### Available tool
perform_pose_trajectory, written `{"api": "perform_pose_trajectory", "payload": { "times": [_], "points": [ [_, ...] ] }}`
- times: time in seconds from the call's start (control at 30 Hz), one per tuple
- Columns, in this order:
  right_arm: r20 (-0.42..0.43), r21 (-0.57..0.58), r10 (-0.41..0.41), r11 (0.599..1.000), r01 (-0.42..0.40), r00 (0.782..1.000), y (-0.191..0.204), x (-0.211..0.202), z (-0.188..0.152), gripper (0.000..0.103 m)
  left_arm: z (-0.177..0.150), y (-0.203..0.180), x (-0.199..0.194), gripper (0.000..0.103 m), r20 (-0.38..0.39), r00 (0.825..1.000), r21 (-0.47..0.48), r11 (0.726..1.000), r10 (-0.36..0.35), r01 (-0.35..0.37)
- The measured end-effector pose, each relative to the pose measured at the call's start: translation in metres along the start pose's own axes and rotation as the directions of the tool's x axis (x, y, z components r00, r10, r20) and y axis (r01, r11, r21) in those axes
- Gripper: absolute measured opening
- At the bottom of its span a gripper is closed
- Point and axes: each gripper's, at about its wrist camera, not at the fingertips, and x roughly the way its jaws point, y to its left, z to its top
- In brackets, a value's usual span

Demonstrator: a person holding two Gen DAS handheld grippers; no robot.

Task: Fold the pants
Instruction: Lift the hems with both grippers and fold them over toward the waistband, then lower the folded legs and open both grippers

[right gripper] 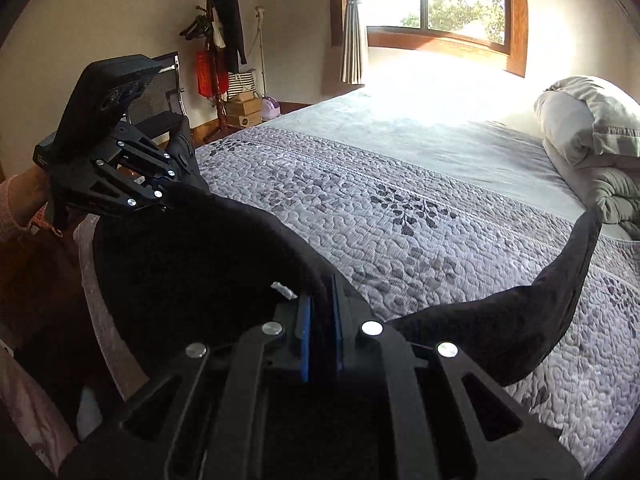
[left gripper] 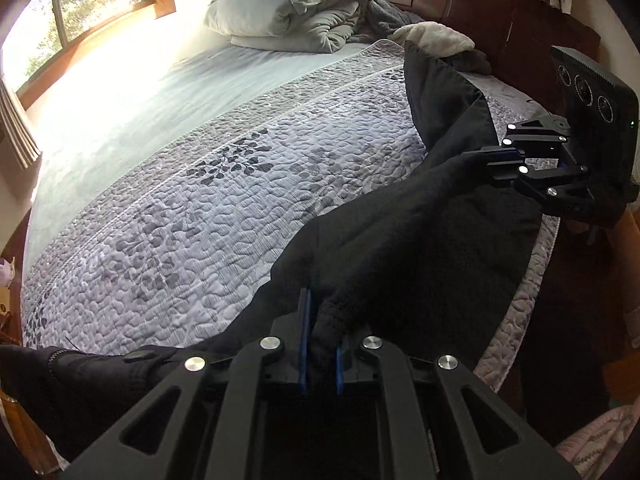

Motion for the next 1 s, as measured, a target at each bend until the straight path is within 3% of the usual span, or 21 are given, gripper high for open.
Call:
{"api": "perform_pose_trajectory", "payload": {
  "times": [0.27, 0.47, 0.63, 0.67, 0.73, 0.77, 0.8, 0.83, 0.87, 0.9, 1.0],
  "points": [
    [-0.094, 0.109, 0.033, 0.994, -0.023, 0.995, 0.029, 0.0, -0.068, 0.008, -0.072, -0.052, 0.015, 0.012, -0.05, 0.998, -0.127, 0.991, 0.028, -0.034],
    [-0.2, 0.181, 0.048, 0.983, -0.012, 0.979, 0.038, 0.026, -0.117, 0.009, -0.117, -0.07, 0.053, 0.015, -0.113, 0.993, -0.225, 0.972, 0.036, -0.061],
    [-0.25, 0.2, 0.033, 0.98, 0.018, 0.968, 0.043, 0.042, -0.138, 0.011, -0.13, -0.079, 0.065, 0.016, -0.11, 0.99, -0.201, 0.973, 0.091, -0.112],
    [-0.248, 0.209, 0.035, 0.978, 0.018, 0.968, 0.043, 0.04, -0.138, 0.017, -0.131, -0.08, 0.064, 0.017, -0.108, 0.99, -0.199, 0.974, 0.091, -0.111],
    [-0.248, 0.218, 0.022, 0.975, 0.034, 0.969, 0.043, 0.034, -0.137, 0.043, -0.132, -0.078, 0.059, 0.029, -0.103, 0.994, -0.226, 0.972, 0.048, -0.07],
    [-0.234, 0.223, 0.021, 0.974, 0.033, 0.972, 0.044, 0.026, -0.135, 0.063, -0.132, -0.078, 0.056, 0.039, -0.105, 0.994, -0.243, 0.968, 0.036, -0.061],
    [-0.214, 0.235, 0.022, 0.971, 0.03, 0.977, 0.044, 0.018, -0.134, 0.07, -0.132, -0.078, 0.052, 0.05, -0.108, 0.993, -0.254, 0.965, 0.036, -0.063],
    [-0.191, 0.258, 0.033, 0.966, 0.018, 0.981, 0.042, 0.01, -0.134, 0.07, -0.133, -0.079, 0.048, 0.056, -0.106, 0.994, -0.258, 0.964, 0.037, -0.064],
    [-0.166, 0.293, 0.046, 0.956, 0.004, 0.985, 0.038, 0.001, -0.135, 0.07, -0.133, -0.08, 0.042, 0.07, -0.092, 0.995, -0.262, 0.964, 0.029, -0.052],
    [-0.131, 0.341, 0.057, 0.94, -0.009, 0.99, 0.033, -0.012, -0.137, 0.07, -0.134, -0.08, 0.035, 0.078, -0.066, 0.998, -0.27, 0.962, 0.022, -0.039],
    [-0.036, 0.483, 0.047, 0.875, -0.024, 0.998, 0.011, -0.048, -0.143, 0.07, -0.135, -0.083, 0.014, 0.085, -0.008, 1.0, -0.284, 0.959, 0.011, -0.013]
  ]
}}
